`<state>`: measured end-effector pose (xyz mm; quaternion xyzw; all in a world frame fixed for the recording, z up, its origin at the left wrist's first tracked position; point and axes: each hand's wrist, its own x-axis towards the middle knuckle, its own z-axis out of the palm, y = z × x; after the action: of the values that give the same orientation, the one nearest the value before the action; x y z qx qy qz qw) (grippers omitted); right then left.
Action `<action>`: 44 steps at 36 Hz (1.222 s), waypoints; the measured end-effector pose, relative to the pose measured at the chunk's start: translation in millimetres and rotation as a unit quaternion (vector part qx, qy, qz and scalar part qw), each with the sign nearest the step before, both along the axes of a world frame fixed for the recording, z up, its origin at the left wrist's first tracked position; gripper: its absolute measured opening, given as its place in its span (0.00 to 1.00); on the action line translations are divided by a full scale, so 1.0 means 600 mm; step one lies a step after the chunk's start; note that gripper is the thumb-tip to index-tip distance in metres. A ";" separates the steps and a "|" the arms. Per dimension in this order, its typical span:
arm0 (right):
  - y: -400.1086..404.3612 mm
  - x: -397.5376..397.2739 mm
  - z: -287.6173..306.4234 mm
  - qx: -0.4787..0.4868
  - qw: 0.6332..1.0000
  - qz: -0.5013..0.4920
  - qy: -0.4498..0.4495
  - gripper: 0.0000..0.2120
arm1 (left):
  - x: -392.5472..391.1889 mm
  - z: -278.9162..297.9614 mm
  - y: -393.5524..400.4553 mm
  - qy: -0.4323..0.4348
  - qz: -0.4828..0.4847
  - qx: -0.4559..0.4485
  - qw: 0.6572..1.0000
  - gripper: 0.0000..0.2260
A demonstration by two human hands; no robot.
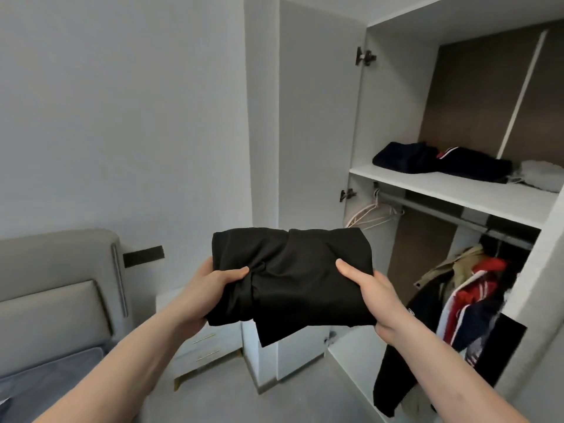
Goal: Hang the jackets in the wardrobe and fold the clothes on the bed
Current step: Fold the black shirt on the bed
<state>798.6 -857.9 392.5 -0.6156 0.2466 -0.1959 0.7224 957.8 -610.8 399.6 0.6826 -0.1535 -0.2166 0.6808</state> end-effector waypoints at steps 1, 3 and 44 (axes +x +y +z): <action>-0.010 0.009 0.006 -0.001 1.000 -0.011 -0.006 0.29 | 0.020 0.006 -0.017 -0.002 -0.007 -0.002 1.000 0.17; -0.030 0.030 0.018 0.000 0.999 -0.034 -0.015 0.28 | 0.058 0.022 -0.050 -0.009 -0.033 -0.007 0.999 0.17; -0.600 0.193 0.247 0.013 0.870 -0.481 -0.103 0.45 | 0.301 0.271 -0.875 -0.076 -0.279 -0.044 0.956 0.26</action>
<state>914.3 -1218.0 540.6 -0.3875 0.4390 -0.5786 0.5677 1138.4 -1135.8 562.3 0.5965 -0.3984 -0.3391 0.6087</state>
